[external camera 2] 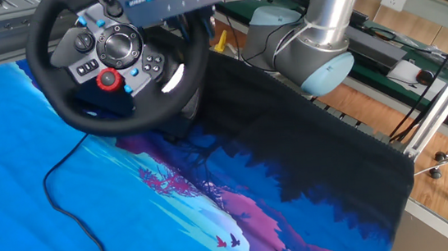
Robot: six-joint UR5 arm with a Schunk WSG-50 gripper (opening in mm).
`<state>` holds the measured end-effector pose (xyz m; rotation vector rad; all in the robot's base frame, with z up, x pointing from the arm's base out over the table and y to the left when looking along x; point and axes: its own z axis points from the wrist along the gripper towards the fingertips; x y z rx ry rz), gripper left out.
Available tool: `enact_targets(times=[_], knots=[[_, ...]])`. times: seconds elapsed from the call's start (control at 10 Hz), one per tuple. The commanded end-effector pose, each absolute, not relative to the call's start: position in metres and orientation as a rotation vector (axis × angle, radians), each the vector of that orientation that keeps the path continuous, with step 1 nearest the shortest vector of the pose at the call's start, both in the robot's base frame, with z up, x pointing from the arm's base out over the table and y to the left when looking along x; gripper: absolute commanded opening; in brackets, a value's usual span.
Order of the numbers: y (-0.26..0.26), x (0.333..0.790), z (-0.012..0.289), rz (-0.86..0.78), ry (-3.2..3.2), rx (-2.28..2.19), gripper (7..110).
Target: Rotate the steering wheel 90 degrees clockwise
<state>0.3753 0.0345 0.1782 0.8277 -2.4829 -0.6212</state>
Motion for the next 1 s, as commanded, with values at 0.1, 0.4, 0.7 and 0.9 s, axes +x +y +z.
enact_targets(times=[0.1, 0.4, 0.7, 0.9], knots=[[0.036, 0.394, 0.161, -0.582, -2.503, 0.803, 7], [0.03, 0.405, 0.173, -0.517, -2.505, 0.777, 7], [0.055, 0.404, 0.181, -0.48, -2.513, 0.71, 7], [0.048, 0.403, 0.176, -0.471, -2.522, 0.714, 7]])
